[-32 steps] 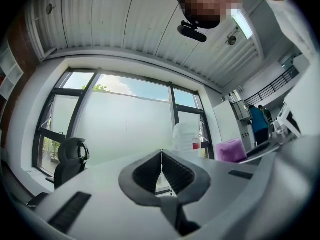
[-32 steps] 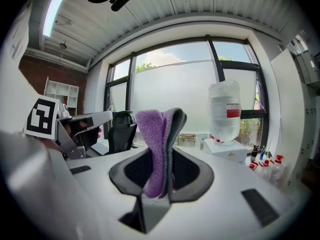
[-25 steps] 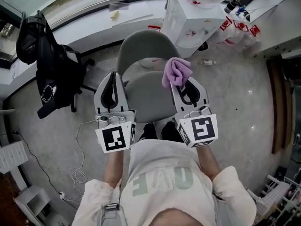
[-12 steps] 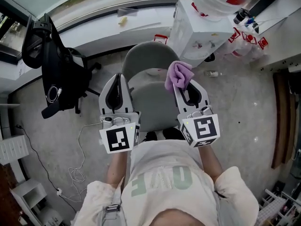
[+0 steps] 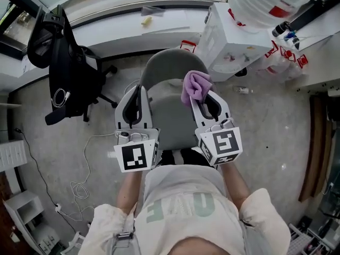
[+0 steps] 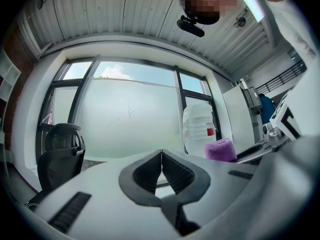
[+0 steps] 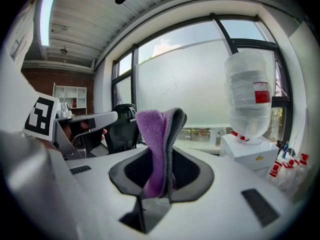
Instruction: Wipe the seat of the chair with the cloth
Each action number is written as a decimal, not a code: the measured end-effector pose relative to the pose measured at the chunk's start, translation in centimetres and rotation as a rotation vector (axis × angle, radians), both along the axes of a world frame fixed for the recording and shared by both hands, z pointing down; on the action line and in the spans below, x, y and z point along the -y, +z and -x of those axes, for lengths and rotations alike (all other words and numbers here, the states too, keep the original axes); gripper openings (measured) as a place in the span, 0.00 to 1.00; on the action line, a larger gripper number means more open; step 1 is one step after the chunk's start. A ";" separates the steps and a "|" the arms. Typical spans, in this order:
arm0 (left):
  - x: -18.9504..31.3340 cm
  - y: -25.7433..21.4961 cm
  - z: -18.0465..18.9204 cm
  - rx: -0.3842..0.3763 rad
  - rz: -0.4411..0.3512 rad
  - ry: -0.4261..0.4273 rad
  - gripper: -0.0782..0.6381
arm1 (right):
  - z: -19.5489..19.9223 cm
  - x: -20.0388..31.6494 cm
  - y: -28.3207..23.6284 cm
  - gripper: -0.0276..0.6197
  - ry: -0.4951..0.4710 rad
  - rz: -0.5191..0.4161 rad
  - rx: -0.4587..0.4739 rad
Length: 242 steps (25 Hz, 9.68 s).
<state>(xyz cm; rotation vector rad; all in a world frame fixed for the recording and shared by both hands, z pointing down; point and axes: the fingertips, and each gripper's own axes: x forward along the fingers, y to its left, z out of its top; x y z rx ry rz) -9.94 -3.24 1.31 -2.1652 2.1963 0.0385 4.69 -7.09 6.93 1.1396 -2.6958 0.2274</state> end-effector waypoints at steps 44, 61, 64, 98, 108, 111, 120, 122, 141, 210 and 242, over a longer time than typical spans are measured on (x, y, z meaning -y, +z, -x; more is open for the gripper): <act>-4.7 38.2 7.2 -0.241 0.317 -0.175 0.13 | 20.0 -5.5 54.7 0.19 -0.175 1.032 -0.183; -4.2 38.7 6.1 -0.214 0.344 -0.168 0.13 | 16.4 -4.3 56.4 0.19 -0.121 1.048 -0.229; -3.9 38.7 5.4 -0.210 0.348 -0.157 0.13 | 15.5 -3.7 56.4 0.19 -0.123 1.040 -0.215; -0.1 37.9 1.2 -0.131 0.374 -0.016 0.13 | -12.8 5.3 55.5 0.19 0.312 0.832 -0.620; -1.2 38.1 3.7 -0.139 0.355 -0.103 0.13 | -7.8 4.3 51.5 0.19 0.295 0.821 -0.417; -1.7 38.1 4.7 -0.156 0.353 -0.135 0.13 | -1.7 1.8 50.4 0.19 0.168 0.841 -0.278; -4.5 36.1 7.8 -0.172 0.318 -0.213 0.13 | 15.6 -11.5 52.8 0.19 -0.207 1.096 -0.090; -4.9 35.7 7.9 -0.169 0.310 -0.204 0.13 | 17.2 -13.4 53.6 0.19 -0.242 1.118 -0.108; -6.0 35.3 8.4 -0.153 0.315 -0.202 0.13 | 16.9 -15.0 56.0 0.19 -0.228 1.143 -0.207; -5.2 36.2 10.1 -0.132 0.354 -0.241 0.13 | 15.9 -27.6 55.3 0.19 -0.374 1.126 -0.262; 0.0 36.7 3.1 -0.106 0.372 -0.103 0.13 | -17.9 -17.9 55.1 0.19 0.019 1.079 -0.546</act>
